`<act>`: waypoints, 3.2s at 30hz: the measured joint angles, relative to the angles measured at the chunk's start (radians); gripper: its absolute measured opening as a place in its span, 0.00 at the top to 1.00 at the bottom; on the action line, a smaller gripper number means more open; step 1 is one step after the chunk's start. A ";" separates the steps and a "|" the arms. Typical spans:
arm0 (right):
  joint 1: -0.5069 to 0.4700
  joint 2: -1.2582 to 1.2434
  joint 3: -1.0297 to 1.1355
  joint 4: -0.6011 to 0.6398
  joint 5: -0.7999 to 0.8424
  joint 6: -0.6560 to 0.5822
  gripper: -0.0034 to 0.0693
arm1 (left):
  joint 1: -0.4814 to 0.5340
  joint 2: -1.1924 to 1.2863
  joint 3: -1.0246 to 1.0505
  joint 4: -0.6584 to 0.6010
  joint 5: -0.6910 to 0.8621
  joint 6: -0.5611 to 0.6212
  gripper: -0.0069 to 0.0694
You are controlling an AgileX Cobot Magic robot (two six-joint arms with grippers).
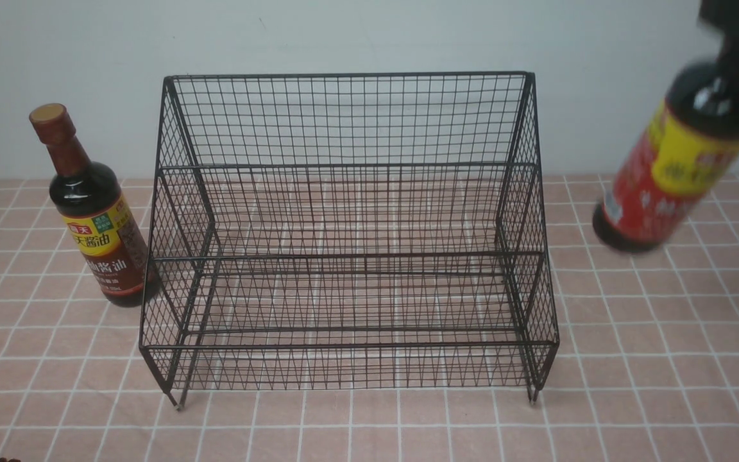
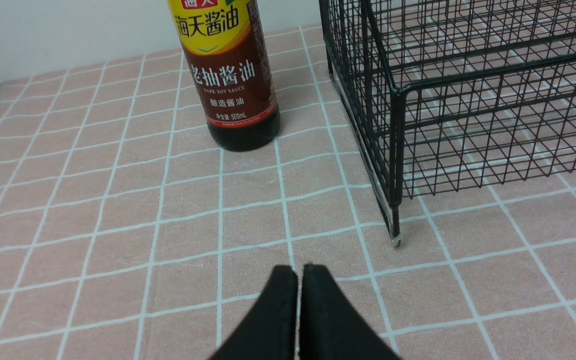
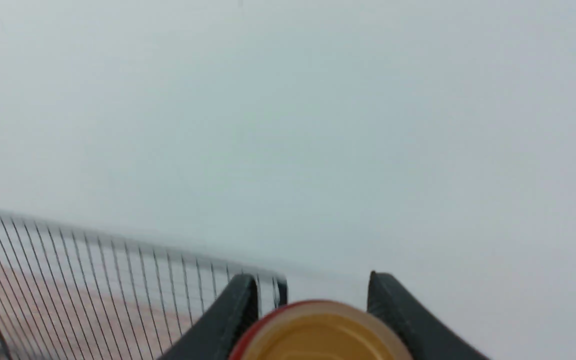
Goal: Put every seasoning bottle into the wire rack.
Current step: Use the right arm to put the condiment bottle back on the shelf, then use the left arm to grab the condiment bottle closest to it
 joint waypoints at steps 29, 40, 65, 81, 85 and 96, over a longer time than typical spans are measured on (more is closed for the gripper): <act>0.284 0.355 -0.162 0.047 -0.193 -0.077 0.59 | 0.000 0.000 0.000 0.000 0.000 0.000 0.92; 0.285 0.392 -0.162 0.048 -0.369 -0.077 0.59 | 0.000 0.000 0.000 0.000 0.000 0.000 0.92; 0.283 0.447 -0.164 0.036 0.110 -0.030 0.59 | 0.000 0.000 0.000 0.000 0.000 0.000 0.92; 0.282 0.455 -0.174 0.047 0.109 -0.025 0.40 | 0.000 0.000 0.000 0.000 0.000 0.000 0.92; 0.282 0.432 -0.175 0.042 0.114 -0.025 0.38 | 0.000 0.000 0.000 0.000 0.000 0.000 0.92; 0.282 0.017 -0.180 -0.054 0.403 0.021 0.61 | 0.000 0.000 0.000 0.000 0.000 0.000 0.92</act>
